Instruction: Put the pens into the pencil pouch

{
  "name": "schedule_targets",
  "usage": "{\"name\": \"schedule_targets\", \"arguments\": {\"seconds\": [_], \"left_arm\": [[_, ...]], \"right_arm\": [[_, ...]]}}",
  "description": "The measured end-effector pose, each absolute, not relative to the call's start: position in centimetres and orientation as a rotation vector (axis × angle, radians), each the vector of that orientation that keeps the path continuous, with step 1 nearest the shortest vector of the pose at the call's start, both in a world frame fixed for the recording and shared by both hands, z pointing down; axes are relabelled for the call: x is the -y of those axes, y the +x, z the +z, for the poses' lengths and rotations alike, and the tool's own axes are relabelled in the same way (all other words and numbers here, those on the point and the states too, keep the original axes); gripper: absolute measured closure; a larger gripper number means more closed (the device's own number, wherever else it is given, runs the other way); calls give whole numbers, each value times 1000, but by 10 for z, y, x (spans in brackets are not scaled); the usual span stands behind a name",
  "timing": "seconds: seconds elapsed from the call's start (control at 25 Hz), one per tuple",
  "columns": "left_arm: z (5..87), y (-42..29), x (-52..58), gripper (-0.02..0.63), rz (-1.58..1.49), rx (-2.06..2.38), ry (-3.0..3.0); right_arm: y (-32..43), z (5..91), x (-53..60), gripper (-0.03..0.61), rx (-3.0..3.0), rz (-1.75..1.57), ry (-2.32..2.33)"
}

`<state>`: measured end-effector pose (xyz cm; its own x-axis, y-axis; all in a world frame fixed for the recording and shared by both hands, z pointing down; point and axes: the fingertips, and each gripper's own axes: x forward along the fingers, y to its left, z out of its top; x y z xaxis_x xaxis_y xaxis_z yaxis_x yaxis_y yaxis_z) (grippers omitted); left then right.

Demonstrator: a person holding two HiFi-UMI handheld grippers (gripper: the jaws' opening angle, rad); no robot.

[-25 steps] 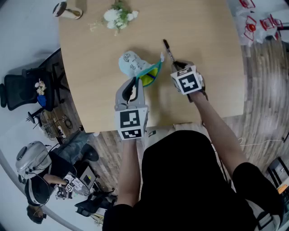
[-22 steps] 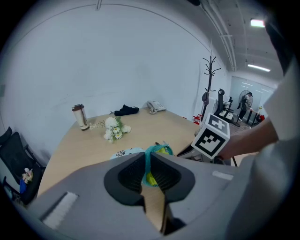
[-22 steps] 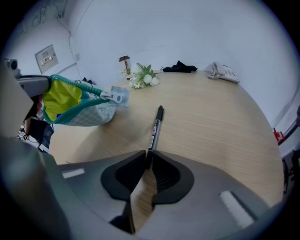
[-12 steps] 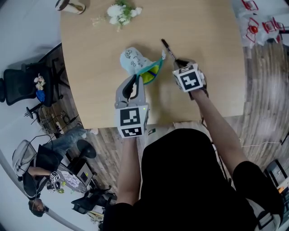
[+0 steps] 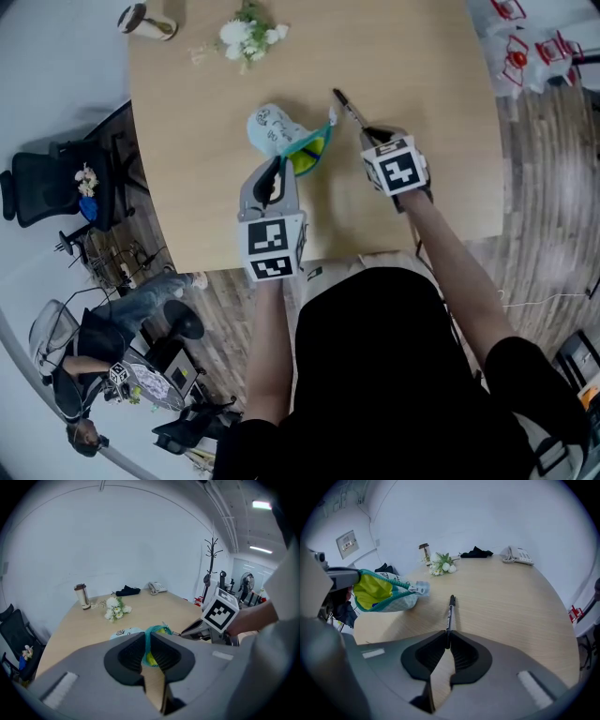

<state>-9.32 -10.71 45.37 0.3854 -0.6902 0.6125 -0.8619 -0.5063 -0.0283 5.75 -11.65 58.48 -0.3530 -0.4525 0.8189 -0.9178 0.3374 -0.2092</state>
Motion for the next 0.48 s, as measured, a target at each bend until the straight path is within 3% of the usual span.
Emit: {"name": "schedule_targets", "arguments": {"seconds": [0.48], "left_arm": [[458, -86, 100, 578, 814, 1361, 2354]], "right_arm": [[73, 544, 97, 535, 2007, 893, 1250]]}}
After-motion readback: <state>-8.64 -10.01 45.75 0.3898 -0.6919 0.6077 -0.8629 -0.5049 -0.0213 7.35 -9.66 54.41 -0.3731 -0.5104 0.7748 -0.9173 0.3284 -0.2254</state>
